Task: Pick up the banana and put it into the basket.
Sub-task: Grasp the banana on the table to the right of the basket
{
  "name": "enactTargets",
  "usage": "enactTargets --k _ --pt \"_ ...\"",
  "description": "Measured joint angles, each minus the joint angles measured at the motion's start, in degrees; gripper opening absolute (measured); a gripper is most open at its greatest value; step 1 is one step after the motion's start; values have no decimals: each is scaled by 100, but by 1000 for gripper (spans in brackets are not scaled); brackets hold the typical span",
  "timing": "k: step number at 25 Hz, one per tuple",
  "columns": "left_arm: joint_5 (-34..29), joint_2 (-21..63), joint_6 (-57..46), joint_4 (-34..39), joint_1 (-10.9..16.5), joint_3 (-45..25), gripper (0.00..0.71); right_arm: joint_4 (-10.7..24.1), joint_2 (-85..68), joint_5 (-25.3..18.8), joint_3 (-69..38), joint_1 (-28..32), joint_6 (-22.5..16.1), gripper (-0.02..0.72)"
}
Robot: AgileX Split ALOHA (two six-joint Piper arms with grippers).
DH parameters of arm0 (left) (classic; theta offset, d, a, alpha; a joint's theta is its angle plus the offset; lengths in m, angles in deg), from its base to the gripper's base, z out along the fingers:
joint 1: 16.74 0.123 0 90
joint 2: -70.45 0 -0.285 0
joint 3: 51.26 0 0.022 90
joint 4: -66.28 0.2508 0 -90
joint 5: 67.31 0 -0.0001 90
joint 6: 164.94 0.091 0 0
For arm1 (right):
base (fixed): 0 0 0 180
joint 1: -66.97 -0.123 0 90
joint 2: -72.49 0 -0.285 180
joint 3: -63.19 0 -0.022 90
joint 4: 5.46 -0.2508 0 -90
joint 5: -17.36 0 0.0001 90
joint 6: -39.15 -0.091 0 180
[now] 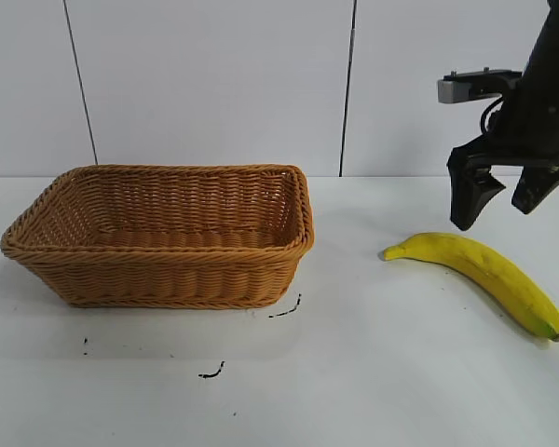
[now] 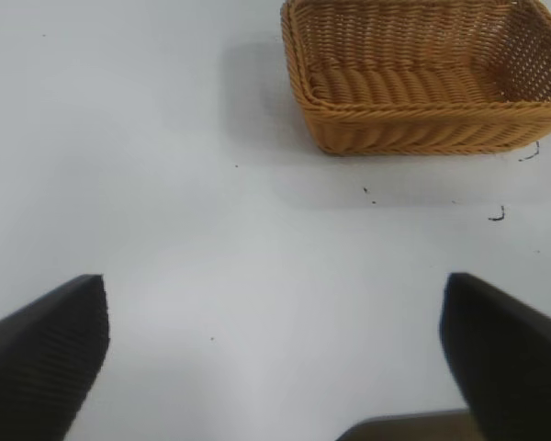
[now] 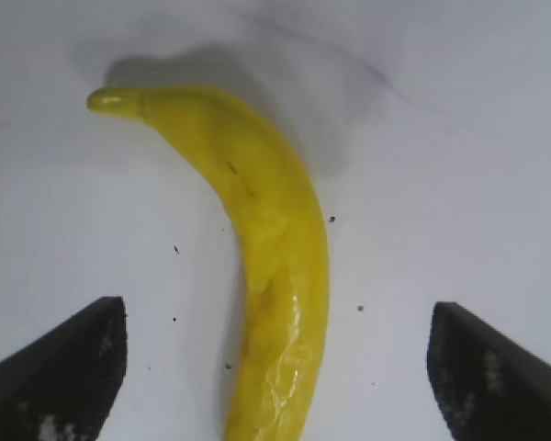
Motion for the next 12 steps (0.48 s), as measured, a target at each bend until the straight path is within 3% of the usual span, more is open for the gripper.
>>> enactTargets --k 12 --pt "0 0 0 0 0 0 695 6 432 157 5 0 -63 632"
